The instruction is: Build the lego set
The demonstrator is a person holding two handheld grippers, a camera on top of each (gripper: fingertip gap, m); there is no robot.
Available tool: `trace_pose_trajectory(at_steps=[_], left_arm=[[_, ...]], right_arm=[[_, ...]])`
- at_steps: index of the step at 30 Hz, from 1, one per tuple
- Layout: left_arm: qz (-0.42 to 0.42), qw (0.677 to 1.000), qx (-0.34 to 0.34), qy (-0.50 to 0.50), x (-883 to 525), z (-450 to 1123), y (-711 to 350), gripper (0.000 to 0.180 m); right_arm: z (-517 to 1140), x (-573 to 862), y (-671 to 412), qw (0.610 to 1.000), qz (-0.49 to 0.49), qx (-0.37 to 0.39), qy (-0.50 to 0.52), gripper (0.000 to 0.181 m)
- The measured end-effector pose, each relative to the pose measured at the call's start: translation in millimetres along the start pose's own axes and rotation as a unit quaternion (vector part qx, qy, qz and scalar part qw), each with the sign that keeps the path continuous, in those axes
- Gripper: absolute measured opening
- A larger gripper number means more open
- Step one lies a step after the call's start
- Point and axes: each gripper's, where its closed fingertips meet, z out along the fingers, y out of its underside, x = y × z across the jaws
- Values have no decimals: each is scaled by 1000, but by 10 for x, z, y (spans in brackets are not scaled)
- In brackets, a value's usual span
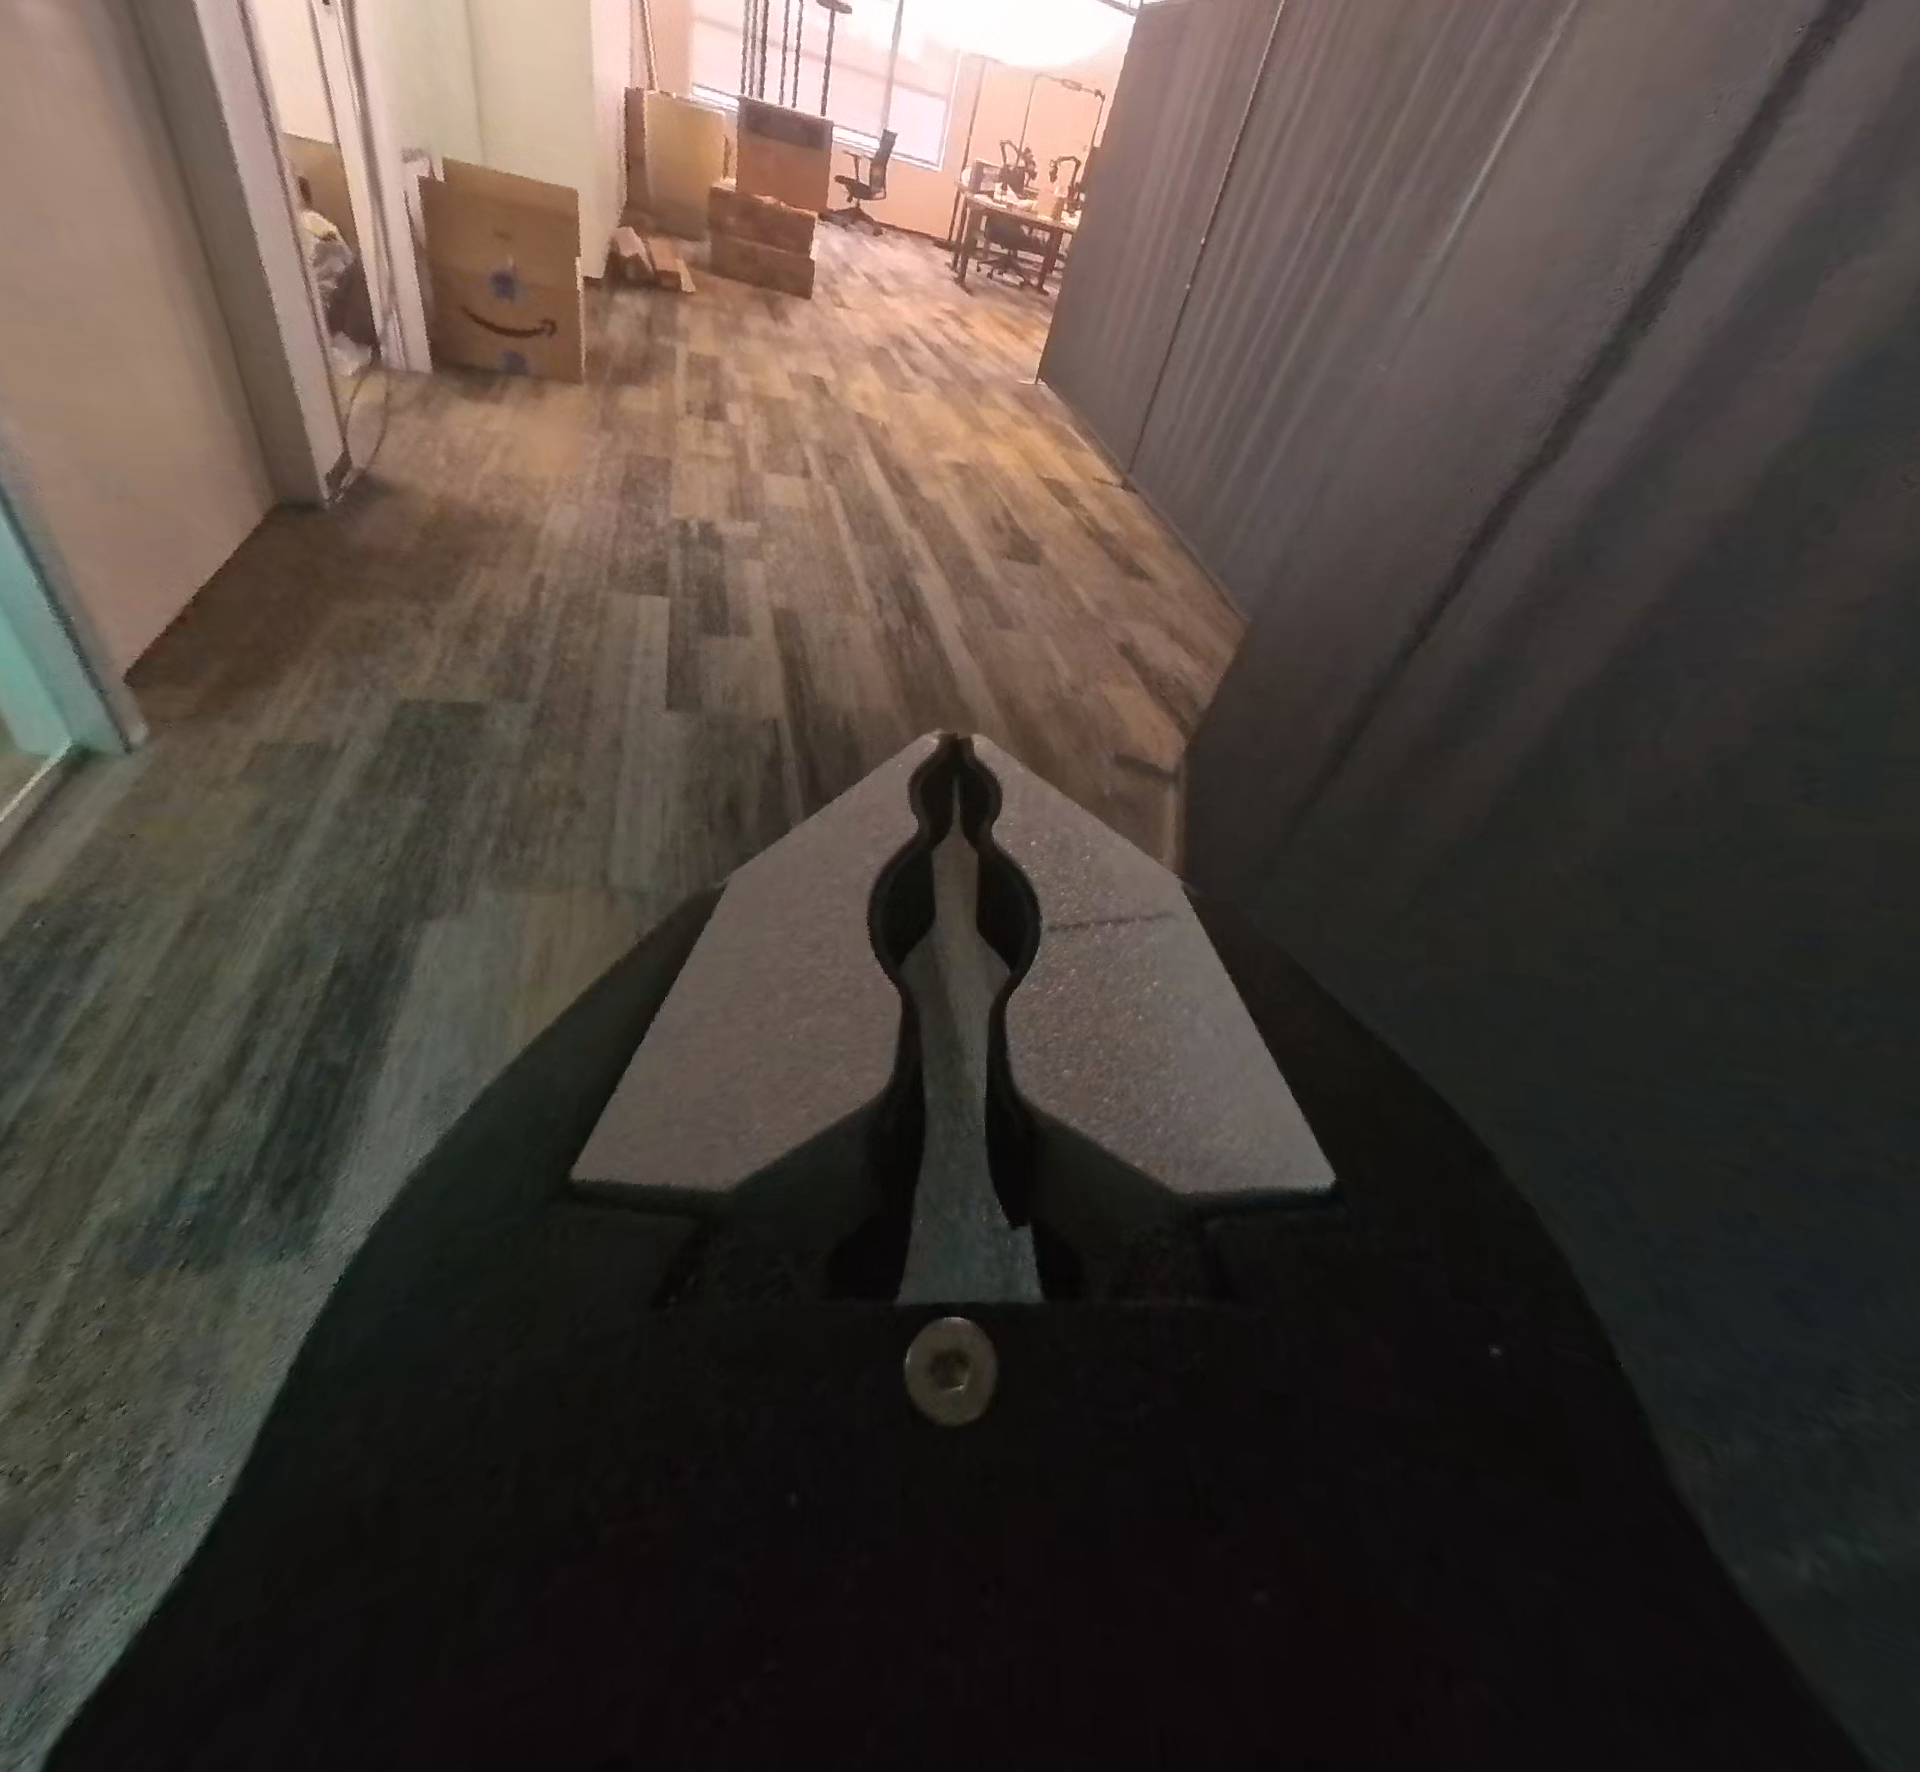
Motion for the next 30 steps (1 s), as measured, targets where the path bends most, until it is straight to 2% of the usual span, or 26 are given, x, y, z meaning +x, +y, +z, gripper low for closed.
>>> trace_pose_trajectory(at_steps=[5,8,12,18,23,26,30], left_arm=[[13,1000,-25,2,-1144,947,-430,1],[27,999,-22,-28,-1890,1332,-635,0],[-11,997,-19,-79,-2954,1774,-648,0],[-1,993,-15,-117,-4668,2644,-719,0],[18,995,-20,-101,-6121,3603,-1210,0],[27,997,-8,-70,-6720,4221,-1550,0],[32,999,-21,-29,-7347,5168,-1781,0]], right_arm=[[1749,52,-200,1000,-8,-20,-20,2],[2800,-70,-473,999,-18,-6,-48,2],[4035,-294,-900,995,-24,44,-89,0],[5943,-473,-1164,994,10,81,-76,0],[7440,-609,-1253,997,13,43,-69,0],[8166,-501,-1528,996,5,63,-57,0],[9038,-152,-1575,998,15,51,-16,0]])
